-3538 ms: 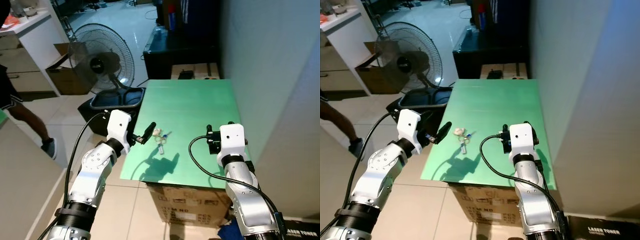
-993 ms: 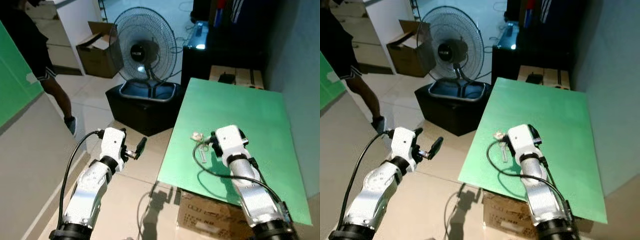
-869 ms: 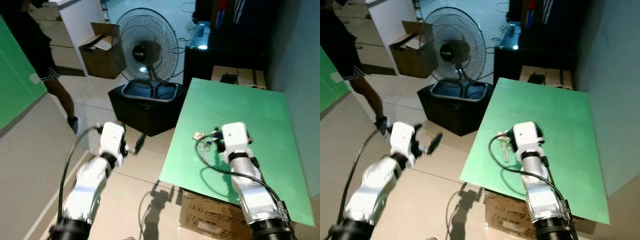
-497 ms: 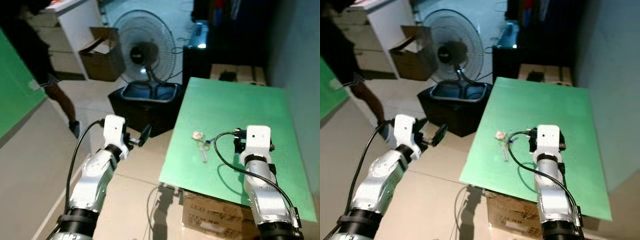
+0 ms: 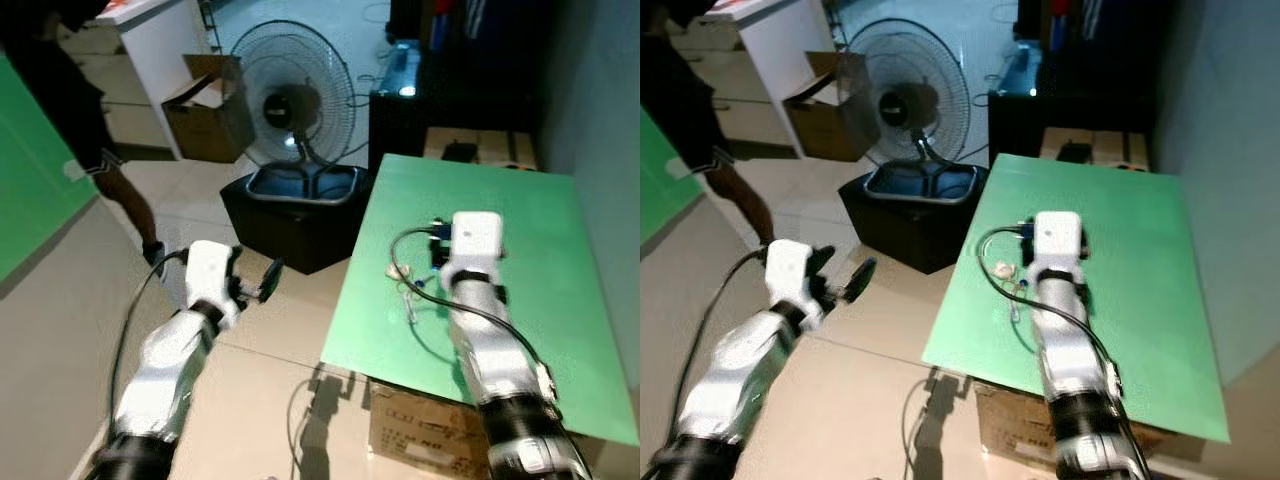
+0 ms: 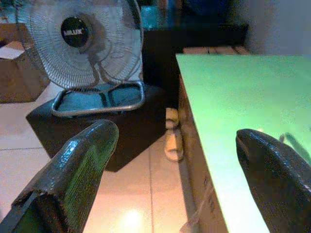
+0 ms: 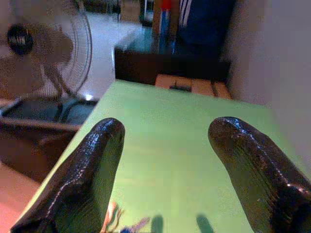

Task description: Hang keys on a hook

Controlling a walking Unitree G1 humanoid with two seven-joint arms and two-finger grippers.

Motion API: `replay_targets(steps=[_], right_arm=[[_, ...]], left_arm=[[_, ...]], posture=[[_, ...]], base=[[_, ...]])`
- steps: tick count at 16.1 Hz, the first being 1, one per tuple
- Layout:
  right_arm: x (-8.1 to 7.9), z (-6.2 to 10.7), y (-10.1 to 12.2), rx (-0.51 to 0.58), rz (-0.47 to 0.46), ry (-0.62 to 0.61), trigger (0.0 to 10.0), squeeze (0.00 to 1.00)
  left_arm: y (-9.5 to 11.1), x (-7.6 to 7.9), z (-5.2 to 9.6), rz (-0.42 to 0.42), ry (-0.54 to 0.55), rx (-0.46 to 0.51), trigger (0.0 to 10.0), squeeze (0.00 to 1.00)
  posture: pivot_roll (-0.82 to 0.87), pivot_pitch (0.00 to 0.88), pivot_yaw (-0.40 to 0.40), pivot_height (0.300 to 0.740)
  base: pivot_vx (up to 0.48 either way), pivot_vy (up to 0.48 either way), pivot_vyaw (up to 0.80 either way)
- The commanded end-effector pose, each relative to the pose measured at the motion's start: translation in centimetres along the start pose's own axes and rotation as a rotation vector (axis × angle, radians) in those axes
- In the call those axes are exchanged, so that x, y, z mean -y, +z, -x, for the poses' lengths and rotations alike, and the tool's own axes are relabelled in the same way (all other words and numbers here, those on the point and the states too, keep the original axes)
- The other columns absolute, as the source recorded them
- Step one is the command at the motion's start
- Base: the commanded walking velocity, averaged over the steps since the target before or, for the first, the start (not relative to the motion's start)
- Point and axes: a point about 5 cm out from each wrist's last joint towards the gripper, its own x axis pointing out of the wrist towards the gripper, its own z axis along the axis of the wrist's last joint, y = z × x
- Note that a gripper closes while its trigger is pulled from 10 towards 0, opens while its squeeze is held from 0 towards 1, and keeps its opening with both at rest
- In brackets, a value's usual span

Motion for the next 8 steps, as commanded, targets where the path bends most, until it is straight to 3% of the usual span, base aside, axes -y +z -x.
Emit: replay_targets(steps=[1,7,8], right_arm=[[-0.6,-0.6,-0.1,-0.018,-0.016,-0.004,10.0,0.0],[-3.1,-0.9,-2.3,-0.117,-0.016,0.05,10.0,0.0],[-4.0,-0.7,-2.9,-0.139,0.005,0.084,10.0,0.0]], left_arm=[[0.2,-0.8,1.2,-0.046,-0.015,-0.034,10.0,0.0],[0.6,-2.2,5.3,-0.091,-0.009,-0.103,10.0,0.0],[0.6,-2.3,6.8,-0.095,-0.007,-0.132,10.0,0.0]], posture=[[-0.01,0.019,0.184,0.74],[0.08,0.134,0.22,0.74],[0.09,0.166,0.228,0.74]], base=[[0.0,0.0,0.0],[0.0,0.0,0.0],[0.0,0.0,0.0]])
